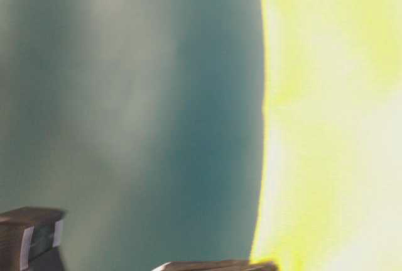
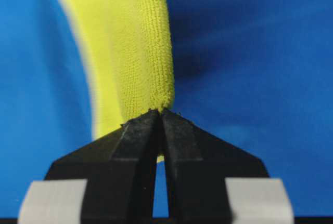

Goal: Fold the yellow towel.

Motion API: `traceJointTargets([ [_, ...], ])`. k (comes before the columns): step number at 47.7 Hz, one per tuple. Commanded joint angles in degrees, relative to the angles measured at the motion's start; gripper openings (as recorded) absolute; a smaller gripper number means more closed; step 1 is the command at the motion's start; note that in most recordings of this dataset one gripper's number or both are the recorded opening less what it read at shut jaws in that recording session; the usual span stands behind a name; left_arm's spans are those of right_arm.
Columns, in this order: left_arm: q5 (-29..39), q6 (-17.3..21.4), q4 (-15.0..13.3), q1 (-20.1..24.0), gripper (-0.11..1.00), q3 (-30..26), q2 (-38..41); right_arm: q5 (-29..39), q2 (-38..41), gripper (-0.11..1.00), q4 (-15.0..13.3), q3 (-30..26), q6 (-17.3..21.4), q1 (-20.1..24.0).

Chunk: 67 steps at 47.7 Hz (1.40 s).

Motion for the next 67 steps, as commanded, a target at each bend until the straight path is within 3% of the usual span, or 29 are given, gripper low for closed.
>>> traceJointTargets([
  [1,-0.09,-0.09,0.00,-0.18,0.04,-0.62,-1.41,-0.09,-1.32,0.02,-0.09,-0.88,0.09,0.18],
  [12,-3.16,-0.18,-0.09,-1.67,0.04,-0.35,-1.58,-0.97,-0.35,0.02,-0.70,-1.14,0.09,-1.76],
  [25,-14.94,0.00,0.00,-5.71,0.04,0.26,1.58,-3.25,3.34,0.02,-4.39,-3.43,-0.09,-13.54],
  [31,-21.18,2.37,0.18,-7.73,0.04,-1.93,5.10,-6.50,6.59,0.02,-7.38,-5.80,-0.18,-17.31],
  [38,-25.05,8.70,0.18,-8.96,0.04,-6.77,10.28,-9.93,10.99,0.02,-9.49,-9.49,-0.26,-20.39],
  [51,-25.84,18.02,0.18,-10.02,0.04,-17.58,18.02,-12.22,16.96,0.02,-11.25,-15.56,-0.79,-22.15],
  [67,-25.66,18.81,0.18,-10.02,0.04,-18.72,19.25,-13.80,17.84,0.02,-11.34,-16.44,-0.79,-22.24],
])
